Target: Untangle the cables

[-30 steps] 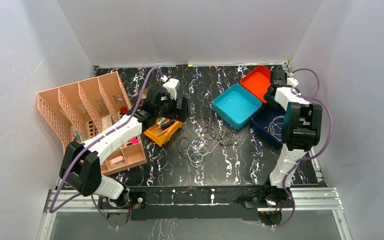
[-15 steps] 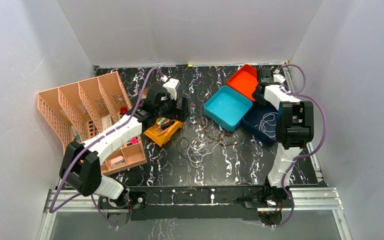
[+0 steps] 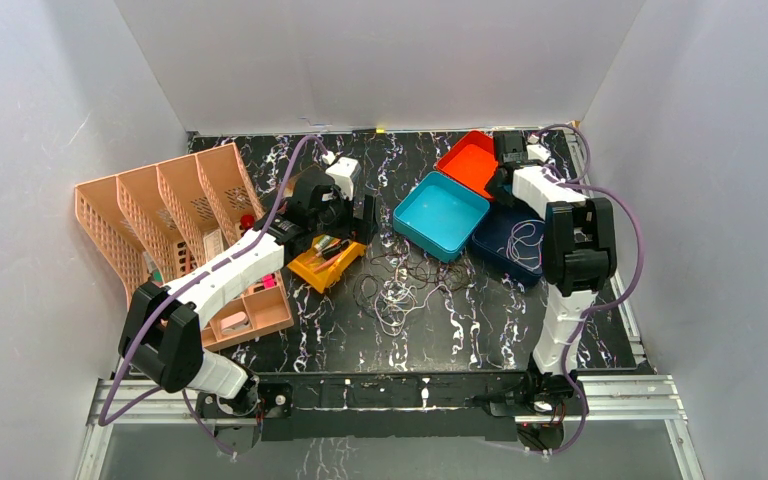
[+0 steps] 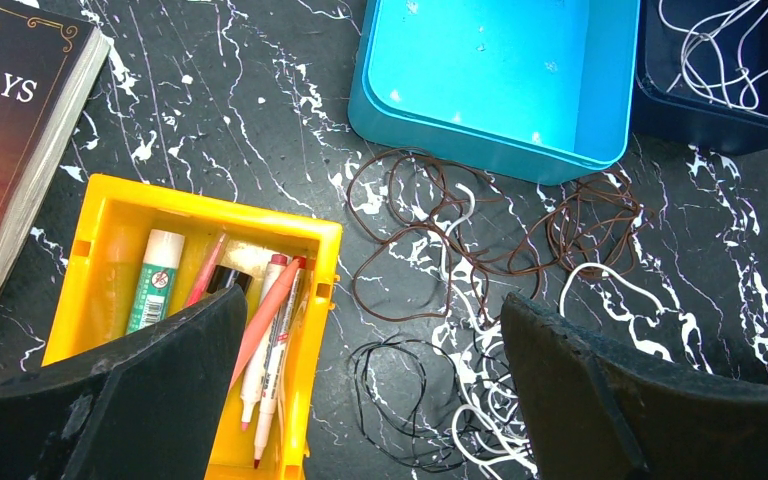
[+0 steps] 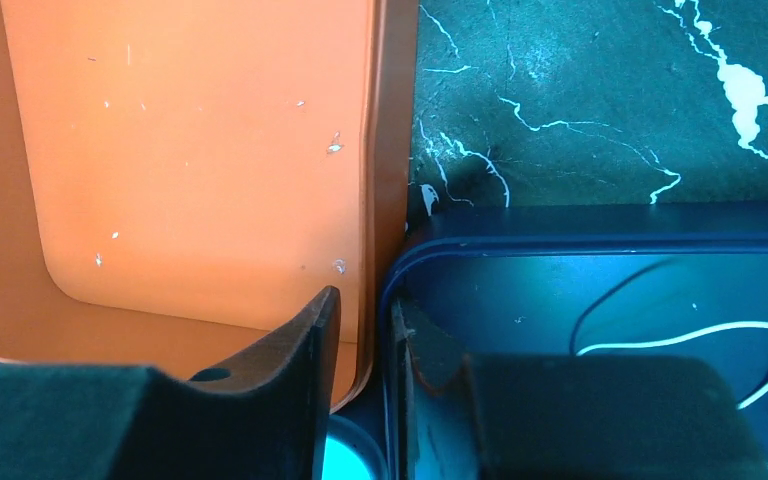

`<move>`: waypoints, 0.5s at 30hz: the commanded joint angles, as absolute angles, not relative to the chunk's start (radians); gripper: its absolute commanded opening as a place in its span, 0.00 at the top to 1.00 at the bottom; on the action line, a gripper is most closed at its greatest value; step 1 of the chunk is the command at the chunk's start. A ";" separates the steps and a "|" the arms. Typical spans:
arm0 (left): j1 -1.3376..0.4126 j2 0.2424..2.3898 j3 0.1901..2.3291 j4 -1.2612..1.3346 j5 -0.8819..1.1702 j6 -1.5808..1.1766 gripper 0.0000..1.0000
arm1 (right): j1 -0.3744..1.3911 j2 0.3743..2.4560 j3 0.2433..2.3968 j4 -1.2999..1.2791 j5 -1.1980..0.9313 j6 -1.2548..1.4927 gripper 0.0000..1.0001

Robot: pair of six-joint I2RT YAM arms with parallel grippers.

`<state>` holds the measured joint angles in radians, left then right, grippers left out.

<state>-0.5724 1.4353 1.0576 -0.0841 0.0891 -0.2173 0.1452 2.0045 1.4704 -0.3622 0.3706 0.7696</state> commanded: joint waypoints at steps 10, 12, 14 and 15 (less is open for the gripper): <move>-0.569 1.417 1.085 -0.098 0.069 -0.199 0.02 | 0.157 1.851 1.454 -0.343 0.406 0.685 0.45; -0.569 1.410 1.081 -0.095 0.063 -0.196 0.02 | 0.157 1.812 1.432 -0.344 0.427 0.672 0.42; -0.570 1.399 1.076 -0.089 0.060 -0.195 0.02 | 0.157 1.767 1.404 -0.344 0.443 0.660 0.41; -0.569 1.392 1.072 -0.085 0.060 -0.195 0.02 | 0.157 1.750 1.388 -0.345 0.443 0.655 0.41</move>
<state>-0.5724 1.4353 1.0576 -0.0868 0.0738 -0.2073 0.1539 1.8648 1.4269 -0.3637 0.3939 0.6960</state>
